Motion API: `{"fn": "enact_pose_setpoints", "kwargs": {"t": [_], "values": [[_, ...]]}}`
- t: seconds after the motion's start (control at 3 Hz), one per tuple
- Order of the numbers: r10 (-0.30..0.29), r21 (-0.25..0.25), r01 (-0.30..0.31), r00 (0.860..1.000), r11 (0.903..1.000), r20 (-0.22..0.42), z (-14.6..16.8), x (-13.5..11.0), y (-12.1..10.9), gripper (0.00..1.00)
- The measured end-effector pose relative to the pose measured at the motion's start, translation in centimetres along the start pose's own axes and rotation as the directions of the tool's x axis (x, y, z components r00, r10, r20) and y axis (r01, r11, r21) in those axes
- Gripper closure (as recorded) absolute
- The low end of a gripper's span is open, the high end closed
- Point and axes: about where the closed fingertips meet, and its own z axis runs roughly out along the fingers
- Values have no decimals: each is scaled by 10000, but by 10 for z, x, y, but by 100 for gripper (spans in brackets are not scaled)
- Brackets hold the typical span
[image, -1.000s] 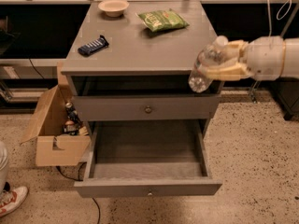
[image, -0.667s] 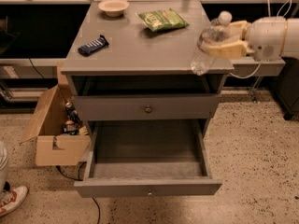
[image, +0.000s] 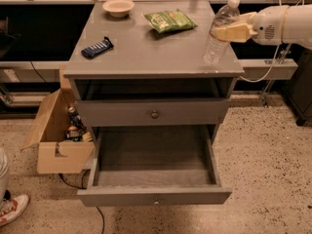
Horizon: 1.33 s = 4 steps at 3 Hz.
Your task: Pick water bottle from middle drawer and place on counter
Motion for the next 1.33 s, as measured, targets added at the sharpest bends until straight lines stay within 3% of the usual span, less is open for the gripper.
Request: {"fn": "enact_pose_setpoints", "kwargs": {"t": [0.33,0.67,1.33], "values": [[832,950,-777,9950,9924,-550,15,8,-33,100],[1203,1565,-1044,9881,9821,-957,31,11,-58,100],[1333,1981,-1086,9842,9742,-1161,61,15,-83,100]]}}
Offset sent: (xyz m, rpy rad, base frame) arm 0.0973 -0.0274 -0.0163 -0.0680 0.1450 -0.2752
